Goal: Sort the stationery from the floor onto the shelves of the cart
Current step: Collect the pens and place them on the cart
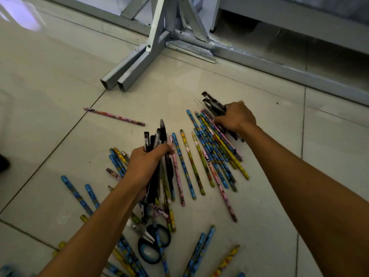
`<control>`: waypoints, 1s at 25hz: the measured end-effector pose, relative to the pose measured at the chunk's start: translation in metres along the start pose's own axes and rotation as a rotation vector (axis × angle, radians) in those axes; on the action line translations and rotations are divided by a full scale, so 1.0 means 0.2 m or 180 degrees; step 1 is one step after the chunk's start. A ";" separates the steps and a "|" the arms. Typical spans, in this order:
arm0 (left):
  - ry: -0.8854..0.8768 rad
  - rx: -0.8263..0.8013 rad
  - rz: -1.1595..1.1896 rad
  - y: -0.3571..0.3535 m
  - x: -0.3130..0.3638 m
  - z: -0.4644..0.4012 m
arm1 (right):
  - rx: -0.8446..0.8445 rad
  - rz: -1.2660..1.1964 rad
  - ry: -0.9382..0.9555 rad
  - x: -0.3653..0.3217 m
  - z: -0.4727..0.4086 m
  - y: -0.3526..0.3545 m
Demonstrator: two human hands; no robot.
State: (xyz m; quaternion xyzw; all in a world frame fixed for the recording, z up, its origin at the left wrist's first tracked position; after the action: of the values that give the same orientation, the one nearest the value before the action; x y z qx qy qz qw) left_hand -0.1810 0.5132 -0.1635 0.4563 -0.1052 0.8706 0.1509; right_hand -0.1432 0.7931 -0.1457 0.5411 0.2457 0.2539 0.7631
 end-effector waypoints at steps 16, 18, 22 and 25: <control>-0.0517 0.0195 0.0394 0.11 0.10 0.04 | 0.0406 -0.1117 0.0069 -0.13 0.15 0.05; -0.0632 0.0263 0.0538 0.17 0.13 0.06 | 0.0118 -0.2760 -0.0124 -0.20 0.26 0.03; -0.0883 0.0502 0.0922 0.34 0.18 0.15 | -0.1351 -0.4435 -0.0196 -0.55 0.57 -0.17; -0.1016 0.0820 0.1124 0.58 0.16 0.25 | -0.1821 -0.4742 -0.0350 -0.80 0.80 -0.32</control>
State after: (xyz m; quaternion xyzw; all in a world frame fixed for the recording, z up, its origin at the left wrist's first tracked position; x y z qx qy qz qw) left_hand -0.2007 0.3943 -0.1148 0.5777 -0.0940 0.8067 -0.0811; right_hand -0.1504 0.5581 -0.1443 0.0298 0.4299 -0.2964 0.8523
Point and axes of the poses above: each hand's wrist, its own z-axis away from the middle knuckle, its own y-axis out of the back of the hand, x = y × z, the point moved 8 cm from there along -z, towards the middle knuckle, and after that the axes turned 12 degrees about z, right-handed, at the moved point
